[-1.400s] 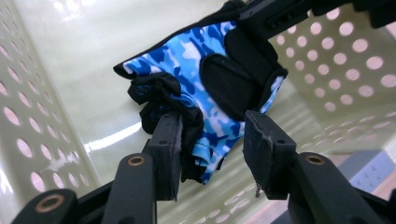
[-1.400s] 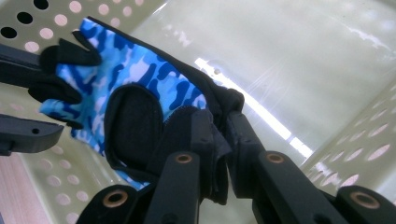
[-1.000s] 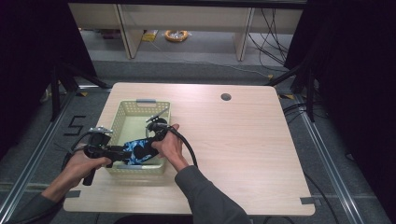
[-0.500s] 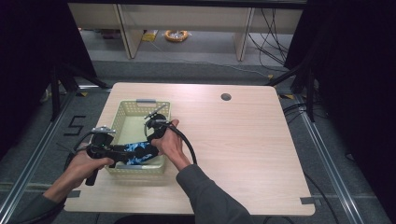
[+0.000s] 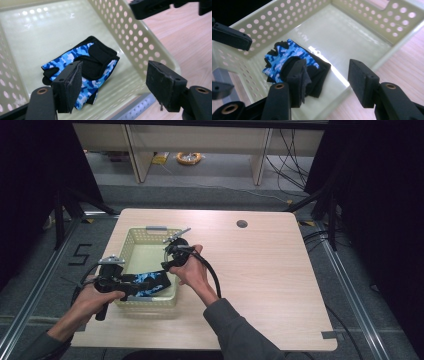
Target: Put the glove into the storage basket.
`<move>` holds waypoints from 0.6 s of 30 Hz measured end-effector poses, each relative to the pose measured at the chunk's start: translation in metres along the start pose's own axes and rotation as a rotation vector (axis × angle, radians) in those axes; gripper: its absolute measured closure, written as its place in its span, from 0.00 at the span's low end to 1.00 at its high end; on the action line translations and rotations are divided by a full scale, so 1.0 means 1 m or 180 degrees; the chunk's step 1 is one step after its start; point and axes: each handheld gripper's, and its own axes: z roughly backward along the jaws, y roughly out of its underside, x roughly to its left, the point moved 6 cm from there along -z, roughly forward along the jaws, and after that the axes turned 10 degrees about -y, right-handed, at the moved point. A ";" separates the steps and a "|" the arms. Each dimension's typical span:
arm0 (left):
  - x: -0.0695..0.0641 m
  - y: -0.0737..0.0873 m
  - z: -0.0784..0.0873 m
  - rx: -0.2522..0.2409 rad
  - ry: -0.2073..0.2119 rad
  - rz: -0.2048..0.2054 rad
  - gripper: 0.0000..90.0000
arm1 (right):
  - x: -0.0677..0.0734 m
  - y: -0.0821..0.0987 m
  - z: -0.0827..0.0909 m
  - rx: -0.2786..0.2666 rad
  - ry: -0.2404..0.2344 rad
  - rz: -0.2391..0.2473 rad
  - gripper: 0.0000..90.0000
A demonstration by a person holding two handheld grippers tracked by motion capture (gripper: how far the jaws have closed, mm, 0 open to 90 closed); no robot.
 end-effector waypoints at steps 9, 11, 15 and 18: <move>-0.020 -0.001 0.006 -0.0178 0.0123 0.0057 0.27 | -0.006 0.022 0.033 -0.0096 -0.0035 -0.0090 0.48; -0.029 -0.001 0.007 -0.0222 0.0172 0.0097 0.27 | -0.006 0.028 0.040 -0.0123 -0.0039 -0.0109 0.47; -0.043 0.000 0.010 -0.0267 0.0272 0.0032 0.27 | -0.009 0.043 0.057 -0.0190 -0.0043 -0.0104 0.46; -0.054 0.001 0.011 -0.0287 0.0310 -0.0048 0.27 | -0.011 0.050 0.069 -0.0291 -0.0097 -0.0032 0.46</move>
